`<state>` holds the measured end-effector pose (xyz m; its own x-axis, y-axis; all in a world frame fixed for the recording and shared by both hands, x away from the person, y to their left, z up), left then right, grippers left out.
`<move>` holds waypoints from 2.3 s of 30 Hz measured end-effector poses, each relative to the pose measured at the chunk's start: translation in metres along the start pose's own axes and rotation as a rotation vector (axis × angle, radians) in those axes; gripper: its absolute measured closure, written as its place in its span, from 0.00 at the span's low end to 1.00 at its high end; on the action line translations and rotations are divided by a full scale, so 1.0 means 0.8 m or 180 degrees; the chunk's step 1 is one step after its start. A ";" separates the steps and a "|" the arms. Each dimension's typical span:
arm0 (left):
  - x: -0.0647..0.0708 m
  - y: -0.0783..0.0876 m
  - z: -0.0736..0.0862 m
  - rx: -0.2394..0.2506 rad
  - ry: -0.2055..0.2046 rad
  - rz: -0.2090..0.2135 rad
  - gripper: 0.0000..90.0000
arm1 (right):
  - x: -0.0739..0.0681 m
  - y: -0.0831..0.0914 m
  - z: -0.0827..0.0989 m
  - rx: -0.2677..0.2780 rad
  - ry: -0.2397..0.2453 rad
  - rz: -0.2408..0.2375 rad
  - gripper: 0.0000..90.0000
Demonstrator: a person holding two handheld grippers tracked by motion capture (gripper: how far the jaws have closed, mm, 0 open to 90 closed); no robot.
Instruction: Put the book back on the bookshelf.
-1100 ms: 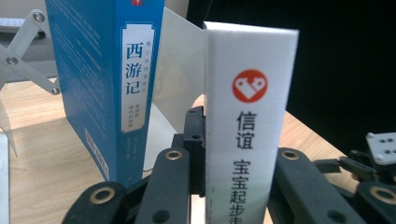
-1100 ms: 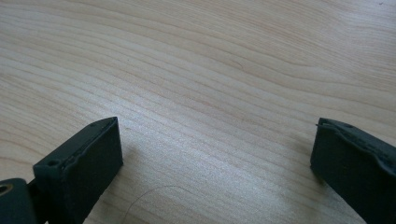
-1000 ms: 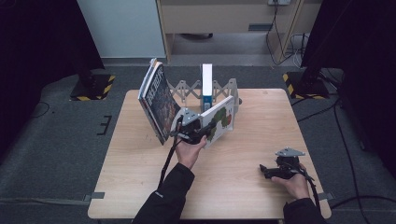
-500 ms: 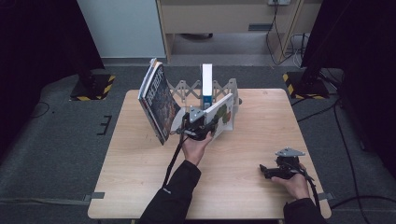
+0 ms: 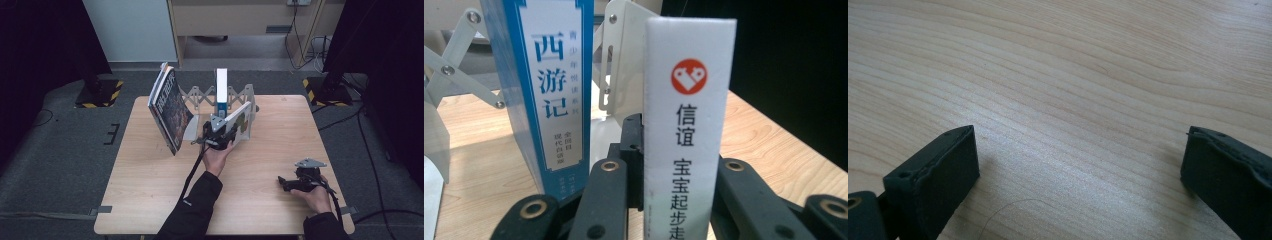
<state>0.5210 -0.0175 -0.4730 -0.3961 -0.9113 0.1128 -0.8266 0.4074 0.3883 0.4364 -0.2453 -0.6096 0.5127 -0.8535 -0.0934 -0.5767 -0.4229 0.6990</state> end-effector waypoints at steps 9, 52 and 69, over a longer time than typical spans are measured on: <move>0.001 -0.019 0.016 -0.0094 -0.0022 -0.0064 0.83 | 0.000 0.000 0.000 0.0000 0.0001 0.0000 0.02; 0.012 -0.012 0.097 -0.0072 -0.0215 0.0088 0.66 | 0.000 0.000 0.000 -0.0002 -0.0003 0.0012 0.02; 0.012 0.009 0.092 -0.0062 -0.0103 0.0223 0.77 | 0.000 0.000 0.000 -0.0002 -0.0005 0.0014 0.02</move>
<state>0.4820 -0.0186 -0.5366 -0.4657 -0.8780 0.1107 -0.7886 0.4685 0.3982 0.4364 -0.2451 -0.6097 0.5093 -0.8557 -0.0914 -0.5785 -0.4191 0.6998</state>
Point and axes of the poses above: each handheld gripper's, and its own axes: y roughly backward along the jaws, z roughly out of its underside, x roughly to its right, the point moved 10 cm from there along -y, roughly forward along the jaws, and after that the axes turned 7 degrees about -z, right-handed, at the moved point
